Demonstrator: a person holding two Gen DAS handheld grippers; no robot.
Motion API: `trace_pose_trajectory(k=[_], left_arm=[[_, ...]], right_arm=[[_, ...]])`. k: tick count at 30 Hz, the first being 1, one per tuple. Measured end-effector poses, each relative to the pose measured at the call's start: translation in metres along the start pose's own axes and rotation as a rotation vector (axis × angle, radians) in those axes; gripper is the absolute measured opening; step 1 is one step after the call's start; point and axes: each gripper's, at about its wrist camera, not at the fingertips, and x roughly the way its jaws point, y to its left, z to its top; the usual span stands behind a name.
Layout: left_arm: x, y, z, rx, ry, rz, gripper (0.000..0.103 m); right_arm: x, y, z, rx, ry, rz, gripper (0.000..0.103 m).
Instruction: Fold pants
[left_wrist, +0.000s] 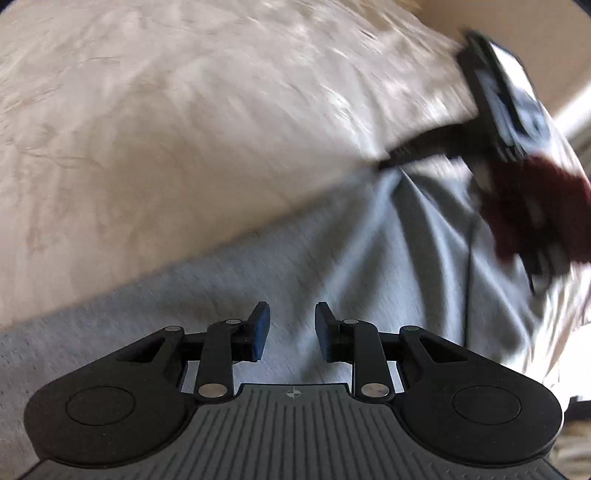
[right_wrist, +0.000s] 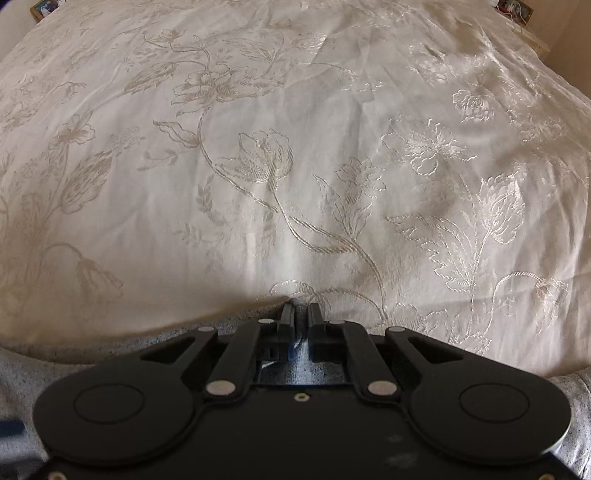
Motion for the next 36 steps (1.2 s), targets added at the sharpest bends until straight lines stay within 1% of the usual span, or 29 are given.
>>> trace_pose_trajectory(k=[2,3,4,5,6,8,9,11,13,14,15,16,17,19,21,23,25,28,29,31,32,33,36], left_arm=[[0.006,0.01,0.007,-0.027,0.0,0.068,0.026],[0.011,0.016,0.009,-0.038,0.021,0.128,0.026],[0.02,0.021,0.01,-0.051,0.066,0.19,0.026],[0.024,0.027,0.009,-0.068,0.095,0.205,0.026],[0.022,0.033,0.009,-0.095,0.092,0.188,0.026],[0.012,0.039,0.009,-0.155,0.067,0.169,0.026],[0.006,0.041,0.007,-0.177,0.049,0.171,0.026],[-0.005,0.05,0.003,-0.214,0.02,0.183,0.026],[-0.007,0.058,-0.007,-0.243,0.036,0.195,0.026],[-0.005,0.06,-0.011,-0.253,0.049,0.197,0.026],[-0.006,0.064,-0.015,-0.263,0.056,0.197,0.026],[-0.008,0.067,-0.019,-0.269,0.058,0.196,0.026],[-0.01,0.068,-0.021,-0.269,0.059,0.192,0.026],[-0.012,0.069,-0.026,-0.258,0.066,0.194,0.026],[-0.013,0.069,-0.029,-0.248,0.071,0.199,0.026],[-0.013,0.064,-0.029,-0.243,0.072,0.204,0.026],[-0.01,0.063,-0.029,-0.243,0.072,0.209,0.026],[-0.008,0.066,-0.027,-0.256,0.07,0.206,0.026],[-0.008,0.066,-0.028,-0.257,0.069,0.204,0.026],[-0.008,0.065,-0.027,-0.26,0.067,0.2,0.026],[-0.01,0.065,-0.028,-0.259,0.066,0.199,0.026],[-0.012,0.065,-0.028,-0.259,0.061,0.197,0.026],[-0.022,0.067,-0.032,-0.261,0.034,0.18,0.027]], right_arm=[[0.003,-0.002,0.005,0.02,0.007,0.01,0.007],[0.005,-0.002,0.009,0.027,0.009,0.018,0.008],[0.002,-0.005,0.011,0.037,-0.005,0.032,0.009],[-0.006,-0.008,0.012,0.053,-0.045,0.04,0.013],[-0.016,-0.011,0.013,0.061,-0.087,0.045,0.018],[-0.037,-0.013,0.011,0.035,-0.154,0.074,0.018],[-0.05,-0.011,0.008,-0.001,-0.187,0.117,0.018],[-0.066,-0.004,-0.001,-0.081,-0.209,0.187,0.018],[-0.074,0.008,-0.012,-0.169,-0.197,0.242,0.018],[-0.076,0.014,-0.018,-0.215,-0.19,0.261,0.022],[-0.076,0.021,-0.026,-0.275,-0.188,0.27,0.031],[-0.076,0.027,-0.032,-0.327,-0.188,0.267,0.037],[-0.074,0.037,-0.04,-0.389,-0.189,0.257,0.046],[-0.07,0.046,-0.046,-0.495,-0.196,0.235,0.048],[-0.064,0.05,-0.045,-0.559,-0.192,0.232,0.048],[-0.058,0.054,-0.039,-0.6,-0.167,0.265,0.048],[-0.049,0.059,-0.031,-0.646,-0.118,0.305,0.048],[-0.039,0.064,-0.032,-0.699,-0.056,0.35,0.048],[-0.036,0.065,-0.033,-0.708,-0.043,0.355,0.047],[-0.03,0.066,-0.03,-0.711,-0.008,0.384,0.013],[-0.031,0.065,-0.03,-0.702,0.003,0.397,0.003],[-0.033,0.064,-0.028,-0.691,-0.001,0.403,0.003],[-0.043,0.065,-0.023,-0.66,-0.078,0.363,0.002]])
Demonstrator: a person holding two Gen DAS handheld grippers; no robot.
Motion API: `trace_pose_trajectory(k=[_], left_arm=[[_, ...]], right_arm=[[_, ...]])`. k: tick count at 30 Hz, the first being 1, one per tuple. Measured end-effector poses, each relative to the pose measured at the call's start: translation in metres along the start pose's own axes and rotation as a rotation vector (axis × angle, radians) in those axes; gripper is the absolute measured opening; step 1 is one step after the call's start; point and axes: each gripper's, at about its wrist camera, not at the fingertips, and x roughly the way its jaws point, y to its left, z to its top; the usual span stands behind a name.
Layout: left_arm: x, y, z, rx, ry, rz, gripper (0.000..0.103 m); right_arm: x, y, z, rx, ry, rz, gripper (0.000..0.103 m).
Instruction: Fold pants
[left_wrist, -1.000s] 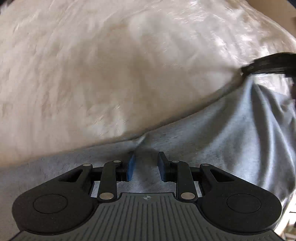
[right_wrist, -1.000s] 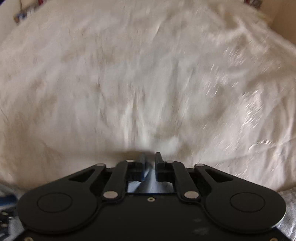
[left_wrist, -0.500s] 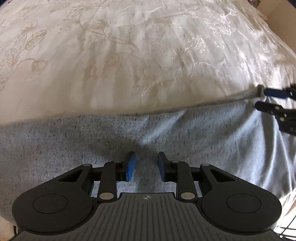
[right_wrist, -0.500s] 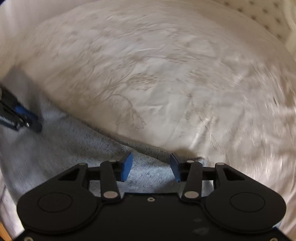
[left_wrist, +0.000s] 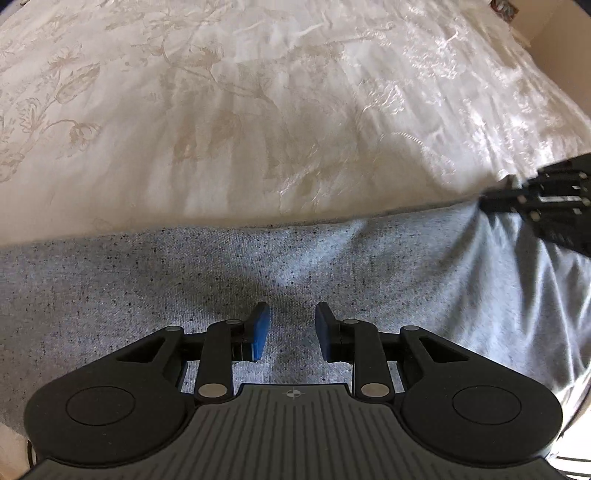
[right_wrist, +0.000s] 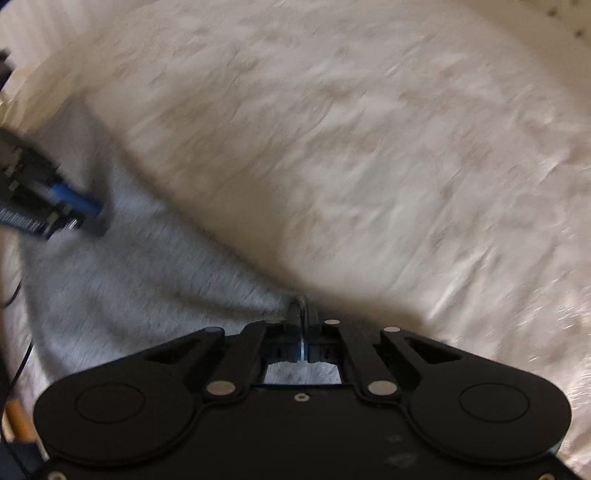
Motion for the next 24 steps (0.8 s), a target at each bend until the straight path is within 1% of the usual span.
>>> trace_pose_trajectory(k=[2,6,7,9,10,11,12,14,15,16,18,19,20,21,23,24], left_arm=[[-0.001,0.003,-0.004,-0.003,-0.002,0.001,0.027],[-0.002,0.006,-0.007,0.007,0.015,0.023,0.027],[-0.004,0.007,-0.006,0.013,0.007,0.029,0.027],[-0.009,0.009,-0.003,0.025,-0.02,0.051,0.027],[-0.009,0.012,0.001,0.024,-0.033,0.063,0.027],[-0.008,0.015,0.003,0.018,-0.04,0.07,0.027],[-0.006,0.02,0.007,0.007,-0.04,0.081,0.027],[0.001,0.026,0.011,-0.006,-0.031,0.119,0.027],[0.003,0.03,0.013,-0.013,-0.021,0.14,0.026],[0.007,0.034,0.016,-0.021,-0.008,0.15,0.026],[0.008,0.04,0.018,-0.037,0.002,0.139,0.026],[0.007,0.041,0.019,-0.039,0.001,0.138,0.026],[0.005,0.042,0.018,-0.036,0.0,0.144,0.026],[0.004,0.043,0.017,-0.03,0.0,0.156,0.026],[0.0,0.048,0.014,-0.025,0.009,0.18,0.027],[-0.001,0.051,0.011,-0.028,0.017,0.183,0.027]], right_arm=[[0.007,-0.002,0.005,0.046,-0.016,-0.045,0.002],[0.033,-0.001,0.007,0.102,0.021,-0.12,0.002],[0.032,0.0,0.007,0.124,0.009,-0.141,0.004],[0.019,-0.002,0.008,0.21,-0.052,-0.17,0.012],[0.007,-0.003,0.006,0.263,-0.108,-0.177,0.016],[-0.004,-0.001,0.003,0.299,-0.146,-0.177,0.03],[-0.012,0.001,0.001,0.323,-0.166,-0.17,0.046],[-0.026,0.014,-0.008,0.338,-0.192,-0.169,0.053],[-0.03,0.022,-0.013,0.332,-0.188,-0.175,0.053],[-0.031,0.029,-0.017,0.329,-0.173,-0.177,0.053],[-0.029,0.04,-0.028,0.353,-0.128,-0.19,0.055],[-0.025,0.045,-0.034,0.381,-0.096,-0.209,0.054],[-0.022,0.047,-0.039,0.408,-0.067,-0.235,0.049],[-0.017,0.047,-0.043,0.447,-0.03,-0.279,0.032],[-0.009,0.04,-0.049,0.528,0.018,-0.34,0.004],[-0.005,0.033,-0.051,0.58,0.027,-0.362,0.004]])
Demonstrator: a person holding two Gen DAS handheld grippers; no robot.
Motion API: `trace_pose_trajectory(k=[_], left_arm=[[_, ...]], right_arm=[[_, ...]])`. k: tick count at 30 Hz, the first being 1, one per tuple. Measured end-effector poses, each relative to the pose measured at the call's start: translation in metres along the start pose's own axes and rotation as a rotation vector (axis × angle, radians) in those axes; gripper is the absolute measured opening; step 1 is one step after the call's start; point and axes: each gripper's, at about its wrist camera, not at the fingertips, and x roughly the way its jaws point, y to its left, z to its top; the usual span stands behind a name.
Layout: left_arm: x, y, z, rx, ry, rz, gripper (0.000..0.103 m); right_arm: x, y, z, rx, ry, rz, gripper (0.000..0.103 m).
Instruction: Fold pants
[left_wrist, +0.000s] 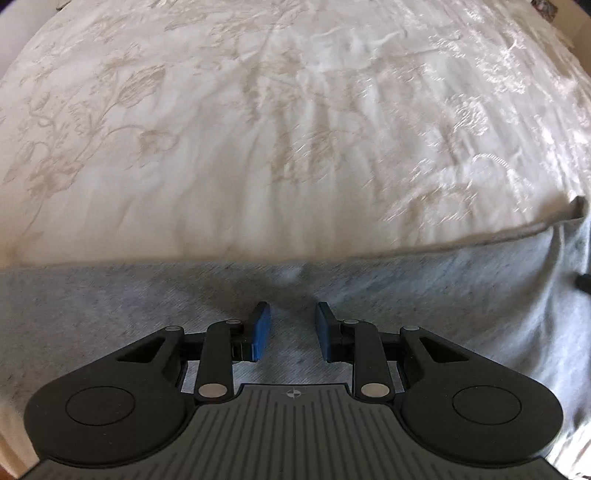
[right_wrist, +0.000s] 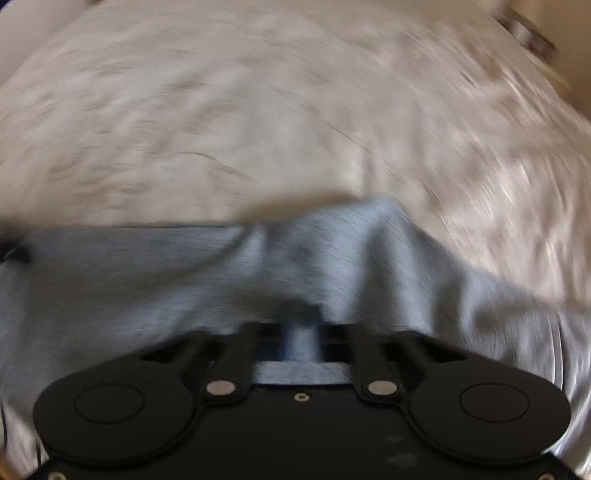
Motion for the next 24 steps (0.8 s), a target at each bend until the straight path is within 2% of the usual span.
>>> trace_pose_trajectory(k=[4,7,10,11,13,16,20,24], left_arm=[[-0.002,0.011,-0.013,0.009,0.025,-0.003,0.027],[-0.005,0.014,-0.018,0.043,0.037,-0.007,0.027],[-0.022,0.021,-0.023,0.053,0.0,-0.006,0.027],[-0.028,0.025,-0.025,0.048,-0.019,-0.018,0.027],[-0.037,0.033,-0.03,0.035,-0.047,-0.033,0.027],[-0.034,0.051,-0.037,-0.012,-0.034,0.002,0.027],[-0.018,0.084,-0.057,-0.103,0.047,0.03,0.027],[-0.022,0.105,-0.075,-0.11,0.042,0.013,0.028]], right_arm=[[0.03,-0.006,0.025,0.06,-0.04,-0.088,0.005],[0.057,-0.012,0.052,0.105,0.0,-0.09,0.003],[0.038,-0.014,0.066,0.122,-0.057,-0.099,0.008],[0.025,-0.015,0.065,0.128,-0.083,-0.08,0.011],[0.004,-0.009,0.058,0.133,-0.119,-0.028,0.012],[-0.018,0.011,0.041,0.113,-0.115,0.052,0.012],[-0.012,0.055,0.023,0.068,-0.062,0.106,0.012],[0.013,0.1,0.03,0.012,-0.004,0.145,0.017]])
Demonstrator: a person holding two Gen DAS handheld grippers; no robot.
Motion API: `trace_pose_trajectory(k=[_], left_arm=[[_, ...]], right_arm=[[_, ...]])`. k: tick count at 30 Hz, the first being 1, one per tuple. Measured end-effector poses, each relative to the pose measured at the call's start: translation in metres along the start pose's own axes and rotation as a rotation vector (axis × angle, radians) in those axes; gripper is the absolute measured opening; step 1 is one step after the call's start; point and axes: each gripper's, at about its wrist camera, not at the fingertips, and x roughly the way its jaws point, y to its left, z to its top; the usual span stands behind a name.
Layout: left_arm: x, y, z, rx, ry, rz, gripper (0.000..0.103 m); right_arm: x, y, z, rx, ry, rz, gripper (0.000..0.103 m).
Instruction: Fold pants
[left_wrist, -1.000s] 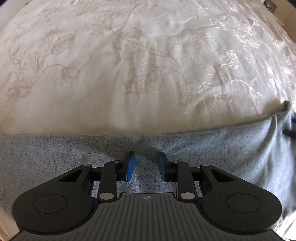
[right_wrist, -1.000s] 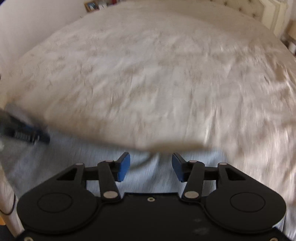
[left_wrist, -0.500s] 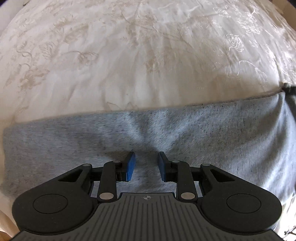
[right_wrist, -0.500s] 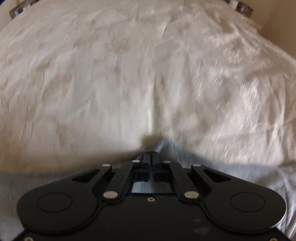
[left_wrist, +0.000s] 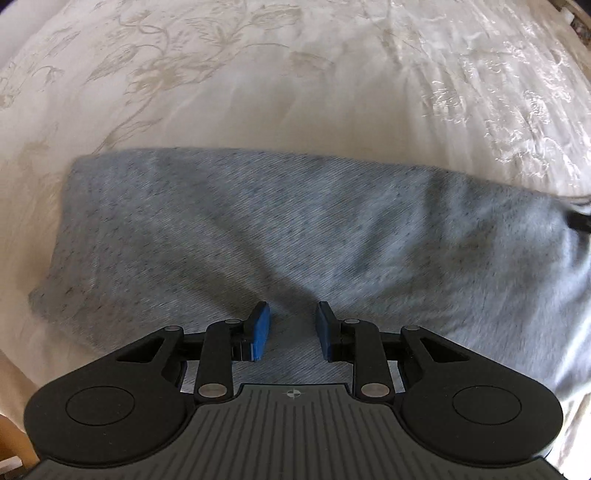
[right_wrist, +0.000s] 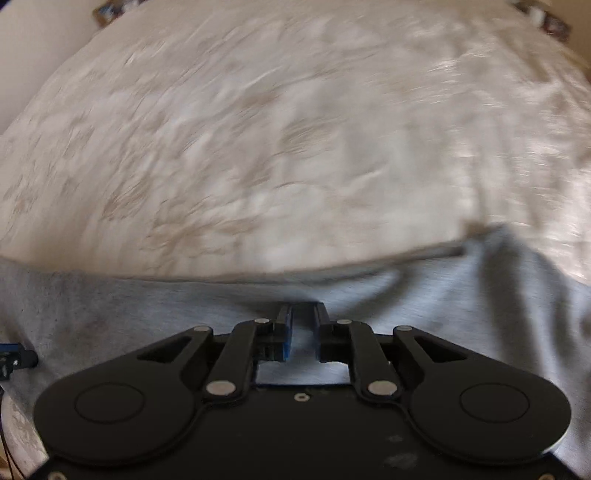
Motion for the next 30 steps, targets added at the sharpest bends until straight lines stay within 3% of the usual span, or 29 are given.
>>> trace_pose_trajectory(k=[4,7,9,12,14,16,20,25,27,30], left_arm=[[-0.008,0.014,-0.004,-0.018,-0.011,-0.009,0.027],[-0.021,0.017,-0.009,-0.009,-0.047,-0.034,0.027],[-0.028,0.014,-0.015,0.017,-0.064,-0.058,0.028],[-0.022,0.004,-0.018,0.072,-0.045,-0.077,0.028],[-0.014,-0.004,-0.02,0.114,-0.025,-0.052,0.028],[-0.013,-0.015,-0.02,0.182,-0.029,-0.035,0.028],[-0.032,-0.042,-0.015,0.293,-0.079,-0.125,0.028],[-0.044,-0.111,-0.012,0.424,-0.112,-0.228,0.028],[-0.042,-0.142,-0.011,0.448,-0.107,-0.263,0.028],[-0.046,-0.183,-0.017,0.476,-0.111,-0.274,0.028]], right_arm=[[0.016,0.025,0.018,-0.027,-0.013,-0.024,0.019],[-0.001,0.033,0.021,-0.019,-0.053,-0.019,0.021],[-0.018,0.035,0.013,-0.014,-0.082,-0.015,0.033],[-0.038,0.031,-0.013,0.006,-0.074,-0.033,0.035],[-0.041,0.021,-0.038,0.04,-0.01,-0.083,0.035],[-0.044,0.007,-0.062,0.094,0.045,-0.128,0.035],[-0.088,-0.038,-0.106,0.301,-0.014,-0.17,0.036],[-0.152,-0.115,-0.154,0.635,-0.16,-0.344,0.051],[-0.171,-0.147,-0.17,0.742,-0.209,-0.409,0.062],[-0.178,-0.189,-0.18,0.824,-0.228,-0.455,0.068]])
